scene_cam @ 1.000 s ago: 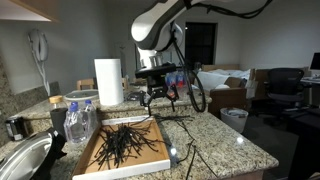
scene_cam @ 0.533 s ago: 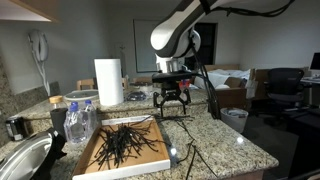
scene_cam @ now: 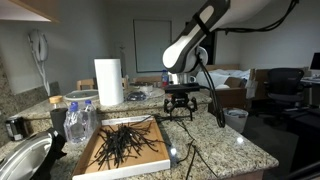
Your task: Put some of the zip ties on the counter on the box
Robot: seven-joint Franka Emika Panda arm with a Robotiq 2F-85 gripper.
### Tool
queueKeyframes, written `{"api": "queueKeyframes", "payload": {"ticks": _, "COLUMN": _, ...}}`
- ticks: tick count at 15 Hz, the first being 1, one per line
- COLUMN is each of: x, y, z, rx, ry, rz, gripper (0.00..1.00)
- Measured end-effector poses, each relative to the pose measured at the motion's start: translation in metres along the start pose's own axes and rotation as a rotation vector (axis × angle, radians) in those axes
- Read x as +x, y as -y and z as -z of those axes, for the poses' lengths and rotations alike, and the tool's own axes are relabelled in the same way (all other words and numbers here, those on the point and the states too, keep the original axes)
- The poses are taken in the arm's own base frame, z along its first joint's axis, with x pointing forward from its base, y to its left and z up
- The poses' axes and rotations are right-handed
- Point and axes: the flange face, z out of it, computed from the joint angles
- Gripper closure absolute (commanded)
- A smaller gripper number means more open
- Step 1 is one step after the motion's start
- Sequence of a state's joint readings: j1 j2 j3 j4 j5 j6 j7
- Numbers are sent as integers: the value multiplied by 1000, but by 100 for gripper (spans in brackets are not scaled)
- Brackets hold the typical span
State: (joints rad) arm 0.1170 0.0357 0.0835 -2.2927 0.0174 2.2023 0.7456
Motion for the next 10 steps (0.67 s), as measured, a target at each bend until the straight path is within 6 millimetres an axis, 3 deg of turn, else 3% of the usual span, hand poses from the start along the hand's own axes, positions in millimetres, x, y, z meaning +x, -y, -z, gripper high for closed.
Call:
{"api": "queueKeyframes", "payload": {"ticks": 5, "x": 41, "y": -13, "z": -22, "rx": 29, "ry": -14, "rz": 94, "gripper": 0}}
{"api": "queueKeyframes", "payload": {"ticks": 10, "x": 92, "y": -29, "z": -8, "rx": 56, "ry": -45, "rz": 116, "gripper": 0}}
